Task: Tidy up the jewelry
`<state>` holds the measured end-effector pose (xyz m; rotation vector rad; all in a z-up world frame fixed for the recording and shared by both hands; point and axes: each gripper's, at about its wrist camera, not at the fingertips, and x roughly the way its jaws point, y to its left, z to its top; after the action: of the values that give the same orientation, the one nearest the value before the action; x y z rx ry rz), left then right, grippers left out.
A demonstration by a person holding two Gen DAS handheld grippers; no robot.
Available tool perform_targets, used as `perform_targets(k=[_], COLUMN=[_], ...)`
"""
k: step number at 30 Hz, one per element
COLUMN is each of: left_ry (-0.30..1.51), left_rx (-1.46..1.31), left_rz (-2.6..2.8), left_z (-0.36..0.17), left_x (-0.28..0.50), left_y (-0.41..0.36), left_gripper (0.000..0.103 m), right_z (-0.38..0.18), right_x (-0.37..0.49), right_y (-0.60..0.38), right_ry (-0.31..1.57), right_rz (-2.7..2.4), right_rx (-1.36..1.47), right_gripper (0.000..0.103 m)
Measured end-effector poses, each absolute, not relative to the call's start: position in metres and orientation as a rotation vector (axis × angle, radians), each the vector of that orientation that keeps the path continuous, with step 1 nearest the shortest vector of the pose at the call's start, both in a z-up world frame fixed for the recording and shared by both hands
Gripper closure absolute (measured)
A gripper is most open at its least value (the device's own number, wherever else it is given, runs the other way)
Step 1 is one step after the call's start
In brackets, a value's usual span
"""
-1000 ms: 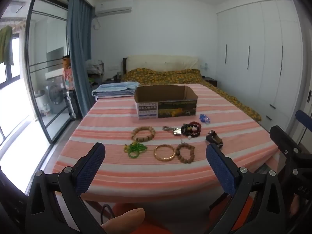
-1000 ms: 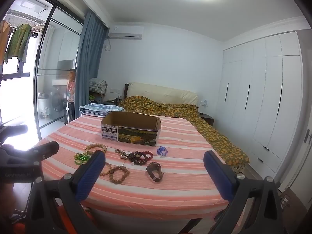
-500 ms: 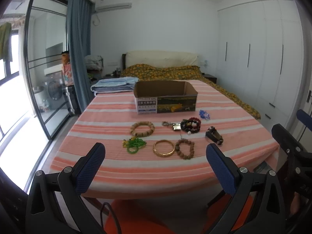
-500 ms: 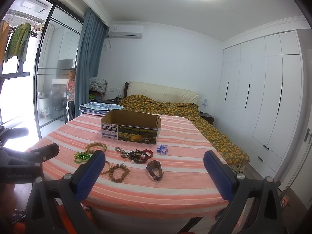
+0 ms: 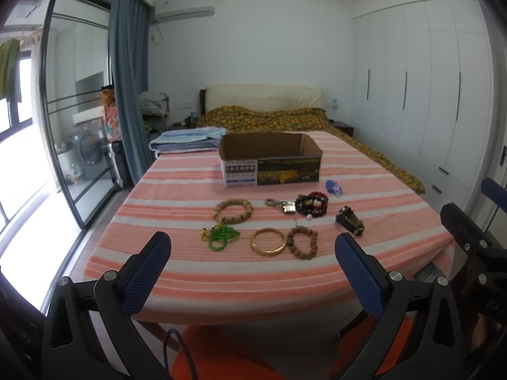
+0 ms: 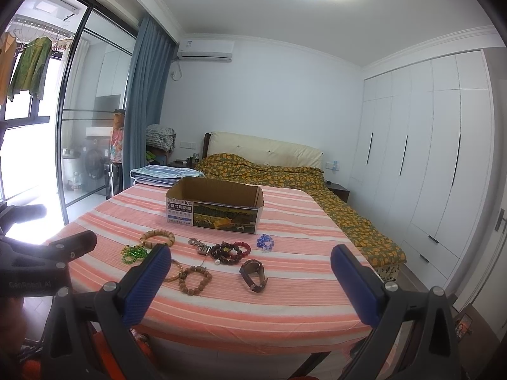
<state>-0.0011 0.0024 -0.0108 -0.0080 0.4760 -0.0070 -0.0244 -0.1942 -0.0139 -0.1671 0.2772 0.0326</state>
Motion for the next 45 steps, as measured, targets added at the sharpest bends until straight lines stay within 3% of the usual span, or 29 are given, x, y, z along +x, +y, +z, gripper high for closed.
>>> perform_targets(k=[45], left_ry=[0.484], left_rx=[-0.002], left_rz=[0.003], left_z=[-0.0120], left_x=[0.0006], left_y=[0.0042], left_gripper=[0.000], right_z=[-0.0179], right_x=[-0.0248], right_y=[-0.1901], right_ry=[0.285], right_rz=[0.040], right_rx=[-0.169], right_gripper=[0.000])
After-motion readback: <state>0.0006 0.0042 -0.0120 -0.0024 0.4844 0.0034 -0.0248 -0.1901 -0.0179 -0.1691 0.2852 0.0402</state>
